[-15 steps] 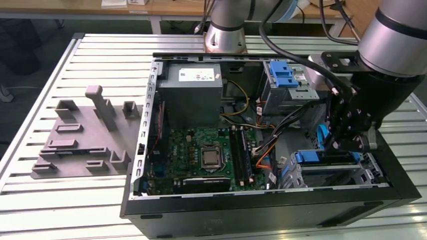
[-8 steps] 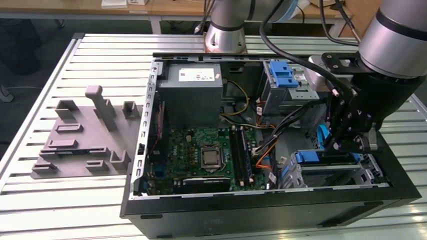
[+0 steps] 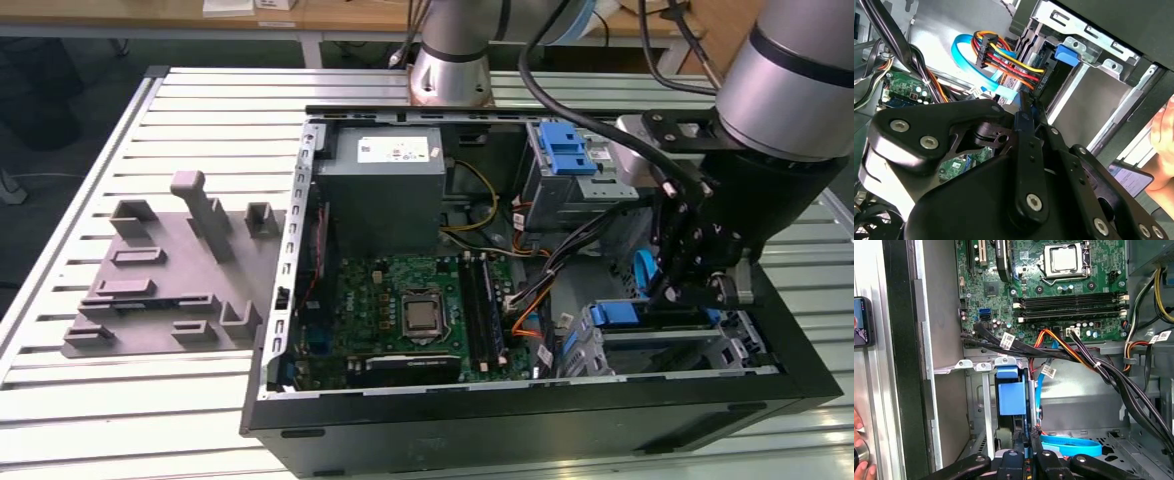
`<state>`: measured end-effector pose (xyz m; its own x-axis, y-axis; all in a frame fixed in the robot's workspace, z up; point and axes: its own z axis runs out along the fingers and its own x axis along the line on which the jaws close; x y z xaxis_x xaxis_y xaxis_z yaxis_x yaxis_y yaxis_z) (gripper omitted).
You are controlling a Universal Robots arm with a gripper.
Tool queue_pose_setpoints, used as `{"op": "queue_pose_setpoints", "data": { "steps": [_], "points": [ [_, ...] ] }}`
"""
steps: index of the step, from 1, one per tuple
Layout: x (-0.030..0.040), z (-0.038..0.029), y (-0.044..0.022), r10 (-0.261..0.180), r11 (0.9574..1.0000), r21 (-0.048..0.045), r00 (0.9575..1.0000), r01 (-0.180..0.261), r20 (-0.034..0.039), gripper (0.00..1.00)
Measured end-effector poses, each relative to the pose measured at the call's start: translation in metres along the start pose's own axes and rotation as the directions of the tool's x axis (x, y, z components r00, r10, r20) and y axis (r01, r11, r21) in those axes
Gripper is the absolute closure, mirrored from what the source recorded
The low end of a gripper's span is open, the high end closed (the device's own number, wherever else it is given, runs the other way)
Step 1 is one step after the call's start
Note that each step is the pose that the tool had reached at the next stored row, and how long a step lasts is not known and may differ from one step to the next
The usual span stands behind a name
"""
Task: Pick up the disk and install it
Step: 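Insert the second disk wire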
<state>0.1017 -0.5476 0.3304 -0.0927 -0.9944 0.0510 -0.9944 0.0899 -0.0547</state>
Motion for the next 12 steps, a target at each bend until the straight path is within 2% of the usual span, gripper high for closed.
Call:
{"op": "queue_pose_setpoints", "data": {
  "steps": [12],
  "points": [
    [0.0003,0.0025,-0.0003,0.000,1.0000,0.0000,1.0000,0.000,0.0001,0.84]
  ]
}}
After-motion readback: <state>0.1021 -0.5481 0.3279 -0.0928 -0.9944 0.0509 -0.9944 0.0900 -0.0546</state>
